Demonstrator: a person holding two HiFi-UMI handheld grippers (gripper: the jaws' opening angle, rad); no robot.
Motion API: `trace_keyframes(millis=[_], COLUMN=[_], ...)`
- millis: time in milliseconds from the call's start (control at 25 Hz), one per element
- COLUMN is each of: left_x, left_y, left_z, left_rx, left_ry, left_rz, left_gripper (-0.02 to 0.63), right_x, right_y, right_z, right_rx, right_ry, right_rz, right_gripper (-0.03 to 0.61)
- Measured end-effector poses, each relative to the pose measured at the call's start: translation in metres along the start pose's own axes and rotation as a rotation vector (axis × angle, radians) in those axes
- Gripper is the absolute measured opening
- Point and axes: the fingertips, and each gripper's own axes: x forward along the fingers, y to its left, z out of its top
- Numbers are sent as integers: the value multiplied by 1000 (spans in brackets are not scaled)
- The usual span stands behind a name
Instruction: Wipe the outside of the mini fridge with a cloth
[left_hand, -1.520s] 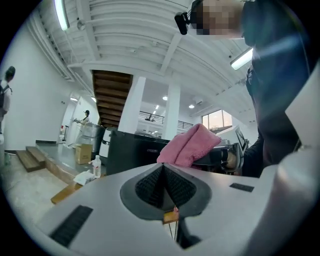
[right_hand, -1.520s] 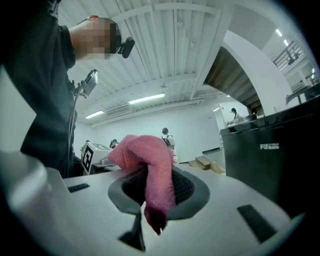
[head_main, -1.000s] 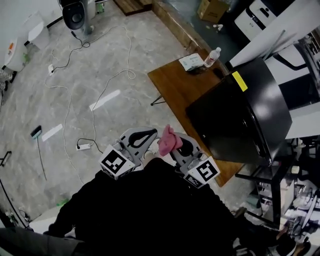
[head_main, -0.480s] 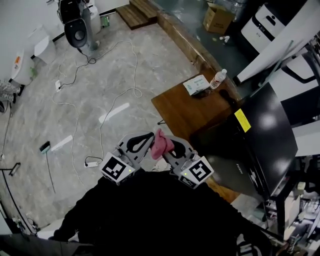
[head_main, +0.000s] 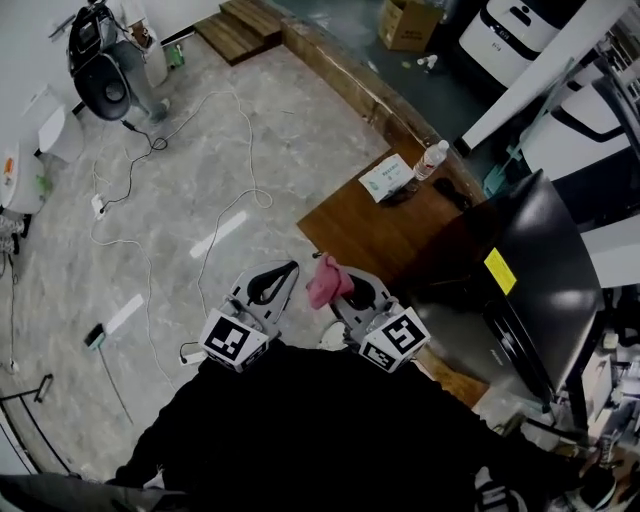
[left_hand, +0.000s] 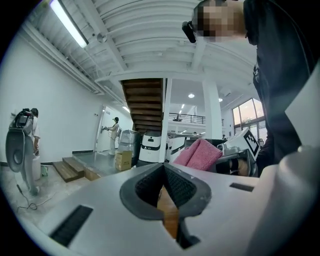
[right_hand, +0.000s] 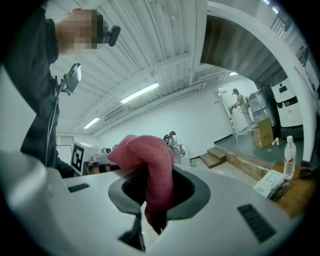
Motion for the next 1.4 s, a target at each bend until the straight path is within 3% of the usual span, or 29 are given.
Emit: trace_keyframes(millis=[360,600,880,1200,1400], left_x=[11,24,76,149,210], left_y=[124,164,156,128,103], left_z=[24,26,26,44,49], left_rx=[33,26,-1,105,87], left_ry=[2,27,57,79,85], left_rz=[-237,-379,-515,-640,-701], left_gripper=[6,6,6,6,6], right_x=[122,157,146,112,71], right_y=[-19,-37,-80,-157,-207], right_z=[28,30,34,53,69], right_rx=[-19,68,90,182,181], right_ry=[-57,-115,-157,-287,-355], right_rz=[-218,-366,-501,-580,-682], right_gripper=[77,77,77,76,77])
